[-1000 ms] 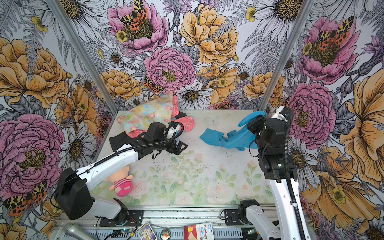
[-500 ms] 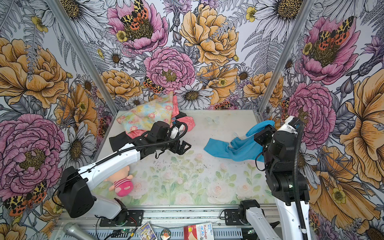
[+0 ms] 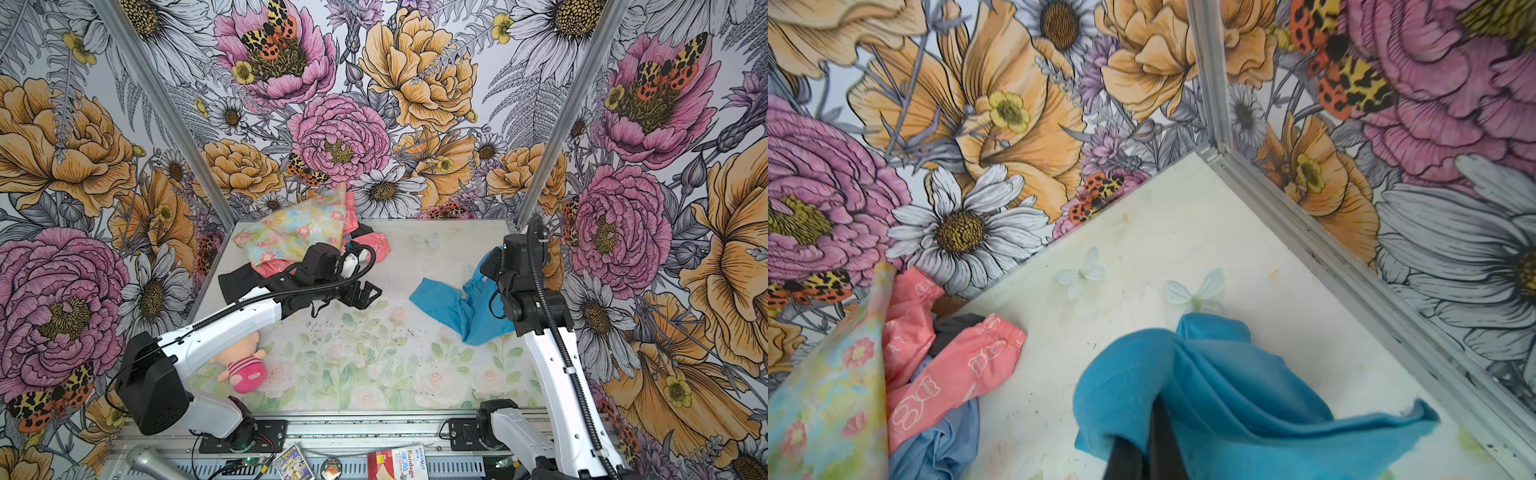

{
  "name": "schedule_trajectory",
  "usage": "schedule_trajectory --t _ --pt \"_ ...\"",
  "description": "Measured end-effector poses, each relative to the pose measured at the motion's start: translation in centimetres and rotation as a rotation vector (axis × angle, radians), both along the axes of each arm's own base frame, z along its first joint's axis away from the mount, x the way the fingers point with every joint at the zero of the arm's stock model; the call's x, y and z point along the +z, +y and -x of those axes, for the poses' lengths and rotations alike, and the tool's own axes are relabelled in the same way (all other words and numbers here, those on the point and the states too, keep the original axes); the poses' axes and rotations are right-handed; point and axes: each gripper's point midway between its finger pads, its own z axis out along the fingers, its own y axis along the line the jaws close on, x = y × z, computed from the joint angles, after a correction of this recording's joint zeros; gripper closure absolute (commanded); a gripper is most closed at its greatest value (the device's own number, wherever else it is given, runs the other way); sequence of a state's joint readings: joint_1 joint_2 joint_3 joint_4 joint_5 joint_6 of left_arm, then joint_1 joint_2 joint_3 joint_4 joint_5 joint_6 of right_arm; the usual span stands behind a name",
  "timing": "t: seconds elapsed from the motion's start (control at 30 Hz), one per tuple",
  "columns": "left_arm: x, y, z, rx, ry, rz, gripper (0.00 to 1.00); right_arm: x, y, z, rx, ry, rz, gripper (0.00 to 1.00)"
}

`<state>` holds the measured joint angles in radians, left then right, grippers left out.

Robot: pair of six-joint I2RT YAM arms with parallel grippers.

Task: Pick out a specific cloth from the pile
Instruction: 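Carry the turquoise cloth nearer the robot and lower it onto the table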

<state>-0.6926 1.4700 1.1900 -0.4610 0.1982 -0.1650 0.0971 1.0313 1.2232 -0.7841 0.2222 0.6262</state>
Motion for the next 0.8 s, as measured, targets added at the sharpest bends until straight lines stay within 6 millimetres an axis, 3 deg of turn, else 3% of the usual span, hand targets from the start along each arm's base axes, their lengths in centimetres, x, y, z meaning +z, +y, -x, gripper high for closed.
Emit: schedule_trajectory --t 0.17,0.3,0.6,0.8 --pt "-0.3 0.6 -0.4 0.026 0.010 -0.001 0.03 -2.4 2.7 -1.7 0.088 0.071 0.001 1.00" --pt "-0.3 1.0 -0.7 0.046 0.012 -0.003 0.03 -4.5 3.5 -2.1 0.113 0.110 -0.002 1.00" --pt "-1.7 1.9 -0.8 0.087 0.042 -0.019 0.03 -14.5 3.5 0.6 0.119 0.344 -0.002 1.00" --pt "-1.5 1.9 -1.1 0.093 0.035 -0.009 0.03 -19.5 4.0 1.6 0.116 0.484 -0.022 1.00"
